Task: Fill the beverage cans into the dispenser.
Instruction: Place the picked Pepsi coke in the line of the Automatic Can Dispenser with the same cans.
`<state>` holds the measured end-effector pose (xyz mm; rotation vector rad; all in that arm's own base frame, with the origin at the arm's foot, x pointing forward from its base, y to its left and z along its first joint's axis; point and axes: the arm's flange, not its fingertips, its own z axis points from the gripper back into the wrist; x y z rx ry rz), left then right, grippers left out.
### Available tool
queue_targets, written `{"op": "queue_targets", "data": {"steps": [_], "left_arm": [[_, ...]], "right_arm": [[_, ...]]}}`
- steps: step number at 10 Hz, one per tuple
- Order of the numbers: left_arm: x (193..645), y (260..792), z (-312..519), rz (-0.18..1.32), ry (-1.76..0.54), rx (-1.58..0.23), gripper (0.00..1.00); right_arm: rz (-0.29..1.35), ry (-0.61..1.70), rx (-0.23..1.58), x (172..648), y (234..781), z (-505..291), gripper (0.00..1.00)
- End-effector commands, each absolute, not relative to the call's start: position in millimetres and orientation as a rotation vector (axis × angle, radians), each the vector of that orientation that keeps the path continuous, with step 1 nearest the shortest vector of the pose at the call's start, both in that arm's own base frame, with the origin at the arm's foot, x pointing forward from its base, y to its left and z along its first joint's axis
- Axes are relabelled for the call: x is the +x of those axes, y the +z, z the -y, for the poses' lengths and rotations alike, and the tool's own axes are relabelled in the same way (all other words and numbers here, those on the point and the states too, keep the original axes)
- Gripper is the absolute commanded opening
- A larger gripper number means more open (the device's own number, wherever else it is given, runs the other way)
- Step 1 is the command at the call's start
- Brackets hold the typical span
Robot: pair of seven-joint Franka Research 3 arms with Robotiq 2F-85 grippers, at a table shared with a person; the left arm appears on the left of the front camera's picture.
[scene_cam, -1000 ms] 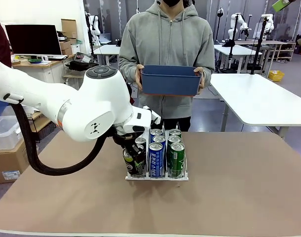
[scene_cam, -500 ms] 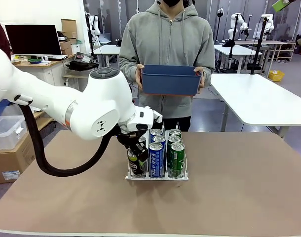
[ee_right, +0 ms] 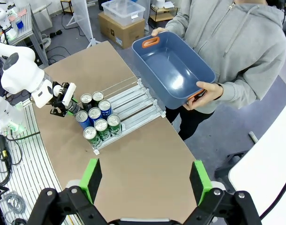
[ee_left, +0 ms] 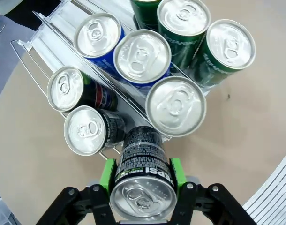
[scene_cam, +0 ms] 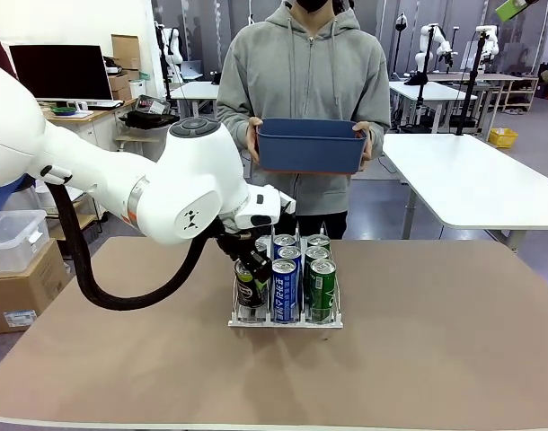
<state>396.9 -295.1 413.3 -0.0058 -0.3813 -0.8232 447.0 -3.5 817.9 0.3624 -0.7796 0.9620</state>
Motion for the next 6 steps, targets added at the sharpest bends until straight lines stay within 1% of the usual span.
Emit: {"op": "queue_targets", "data": {"steps": [1, 6], "left_arm": [[418.7, 411.2, 291.6, 0.424, -0.776, 0.041, 0.58], [439.9, 400.0, 288.5, 0.407, -0.716, 0.04, 0.58]], "right_arm": [[0.802, 0.949, 0.37, 447.2, 816.5, 1.4, 1.0], [0.802, 0.949, 0.37, 447.2, 816.5, 1.4, 1.0]]}}
